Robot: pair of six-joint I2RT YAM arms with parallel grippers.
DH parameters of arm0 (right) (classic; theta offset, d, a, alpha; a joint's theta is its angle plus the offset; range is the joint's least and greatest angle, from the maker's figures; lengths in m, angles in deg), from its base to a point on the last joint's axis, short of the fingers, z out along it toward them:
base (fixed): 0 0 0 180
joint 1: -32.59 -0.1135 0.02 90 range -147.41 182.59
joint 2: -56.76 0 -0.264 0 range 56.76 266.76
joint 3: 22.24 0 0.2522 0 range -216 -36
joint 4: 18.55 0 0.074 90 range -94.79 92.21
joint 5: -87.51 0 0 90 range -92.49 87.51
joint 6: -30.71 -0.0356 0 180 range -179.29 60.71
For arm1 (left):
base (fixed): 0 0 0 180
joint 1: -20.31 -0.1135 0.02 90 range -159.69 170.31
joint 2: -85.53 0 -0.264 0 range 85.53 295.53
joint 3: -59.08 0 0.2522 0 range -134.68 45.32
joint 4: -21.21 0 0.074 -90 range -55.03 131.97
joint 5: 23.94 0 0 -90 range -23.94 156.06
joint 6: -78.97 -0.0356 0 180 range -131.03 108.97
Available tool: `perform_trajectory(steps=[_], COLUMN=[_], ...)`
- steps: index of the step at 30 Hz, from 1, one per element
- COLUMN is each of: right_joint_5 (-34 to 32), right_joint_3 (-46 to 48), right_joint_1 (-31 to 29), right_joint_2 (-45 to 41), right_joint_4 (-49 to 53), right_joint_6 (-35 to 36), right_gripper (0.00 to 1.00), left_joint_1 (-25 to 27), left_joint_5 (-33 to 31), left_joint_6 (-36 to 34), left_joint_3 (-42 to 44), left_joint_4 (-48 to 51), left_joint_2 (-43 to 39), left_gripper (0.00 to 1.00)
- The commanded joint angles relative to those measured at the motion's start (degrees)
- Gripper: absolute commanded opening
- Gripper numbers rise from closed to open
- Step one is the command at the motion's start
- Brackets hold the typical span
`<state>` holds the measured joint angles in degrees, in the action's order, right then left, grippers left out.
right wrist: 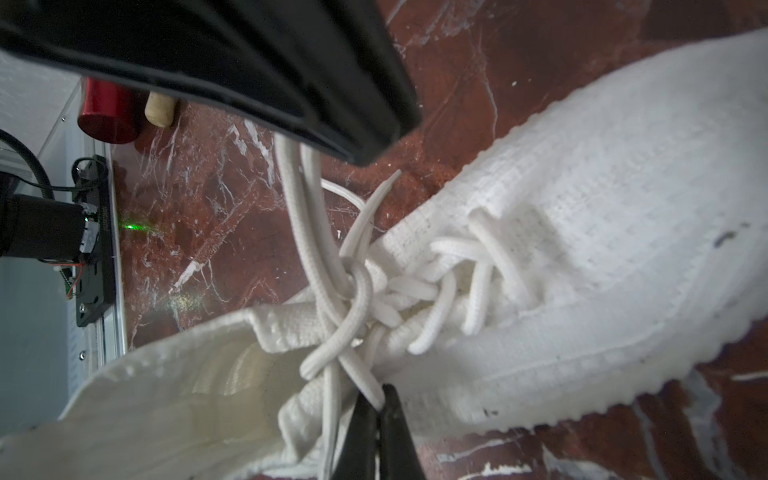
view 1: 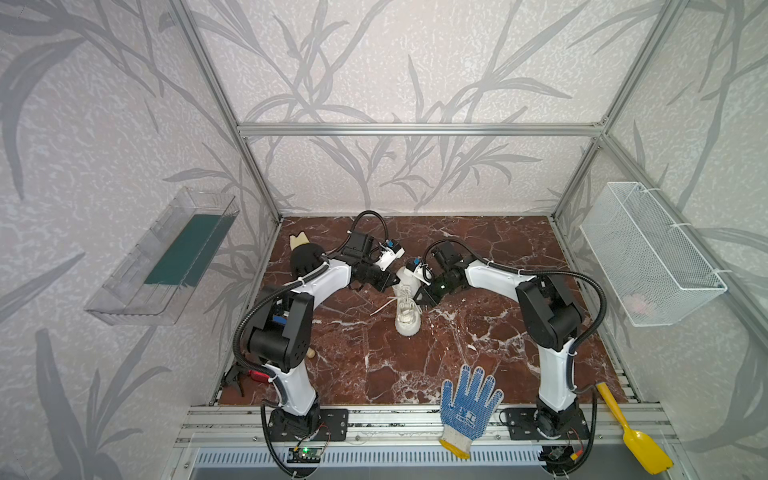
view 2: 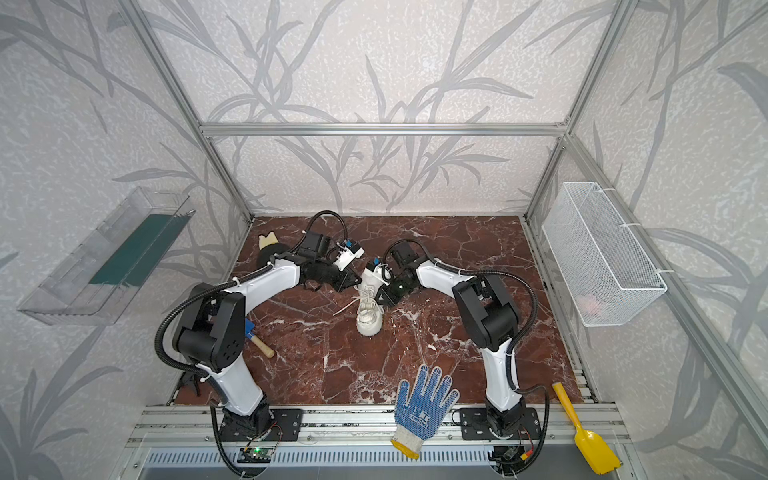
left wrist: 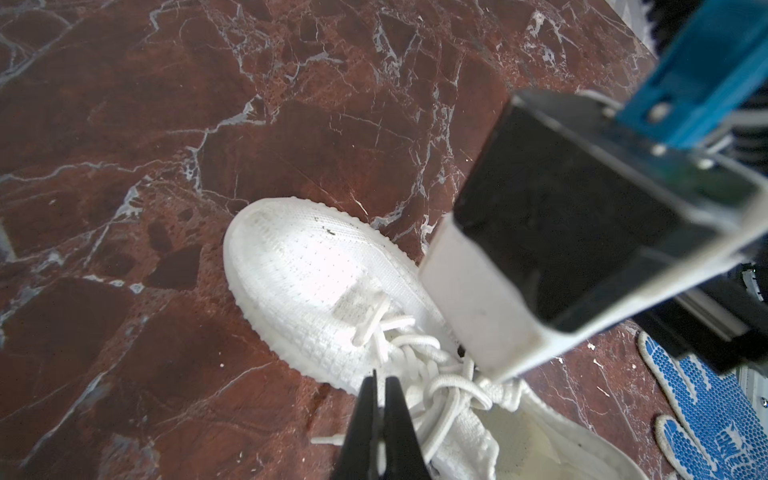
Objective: Tie the shoes
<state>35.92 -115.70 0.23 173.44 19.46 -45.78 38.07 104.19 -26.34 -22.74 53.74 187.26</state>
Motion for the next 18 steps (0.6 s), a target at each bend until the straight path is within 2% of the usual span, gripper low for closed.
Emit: perform_trajectory(steps=[1,8,18], right_joint_5=[-0.97,-5.00,-7.96], right_joint_3=[0.99,5.52,8.53], right_joint_1=[-0.36,-0.20,0.26], right_joint_2=[-3.66,-9.31,-11.62], right_joint_4=[1.01,-0.97,-0.25], right_joint_6=[-0.60,-2.85,-5.22], right_gripper=[0.00,0.00,0.00], left_joint_1=[-0.44,-1.15,-2.27], left_joint_5=[-0.47,-0.49,-3.65], left_joint_6=[0.62,1.25,4.46], left_joint_3=[1.15,2.22,3.15], left_joint_4=[-1.50,-3.49,-5.74], left_joint_2=[-0.91,-1.08,-2.09], left_gripper=[0.00,0.00,0.00])
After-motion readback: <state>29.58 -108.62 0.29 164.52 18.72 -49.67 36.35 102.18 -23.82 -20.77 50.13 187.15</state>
